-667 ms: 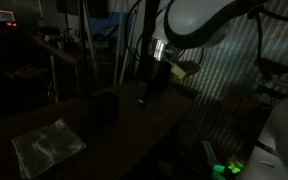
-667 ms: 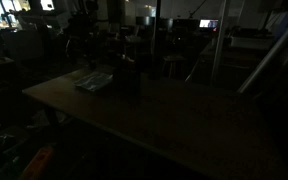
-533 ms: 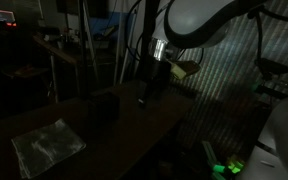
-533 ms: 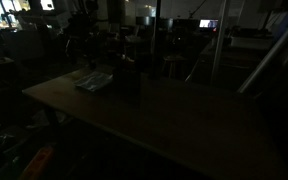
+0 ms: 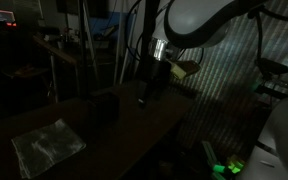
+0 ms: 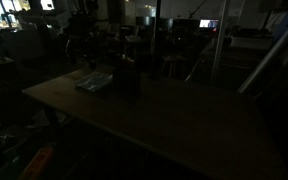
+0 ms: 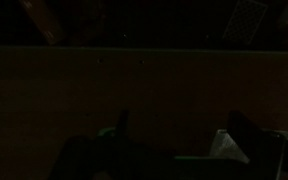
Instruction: Pick up the white towel and put it in the black basket on the right
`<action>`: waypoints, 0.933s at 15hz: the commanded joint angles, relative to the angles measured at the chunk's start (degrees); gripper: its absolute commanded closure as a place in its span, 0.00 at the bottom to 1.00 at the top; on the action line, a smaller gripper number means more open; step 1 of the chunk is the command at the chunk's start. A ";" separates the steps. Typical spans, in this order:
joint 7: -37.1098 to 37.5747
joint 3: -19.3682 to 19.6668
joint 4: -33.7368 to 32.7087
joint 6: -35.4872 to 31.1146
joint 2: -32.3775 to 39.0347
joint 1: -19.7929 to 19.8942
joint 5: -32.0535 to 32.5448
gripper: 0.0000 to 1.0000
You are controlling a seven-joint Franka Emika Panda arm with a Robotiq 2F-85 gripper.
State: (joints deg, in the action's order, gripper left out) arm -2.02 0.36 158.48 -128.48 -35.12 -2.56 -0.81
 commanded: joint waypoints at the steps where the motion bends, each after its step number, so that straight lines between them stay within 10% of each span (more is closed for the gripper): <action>1: -0.10 -0.21 -0.09 0.16 -0.02 0.19 -0.15 0.00; 8: -0.09 -0.21 -0.09 0.16 -0.02 0.19 -0.15 0.00; 14: 2.89 -3.80 -13.63 -2.92 12.80 -2.39 -1.27 0.00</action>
State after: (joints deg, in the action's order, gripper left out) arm -1.32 -1.39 153.75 -130.28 -30.57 -3.67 -0.83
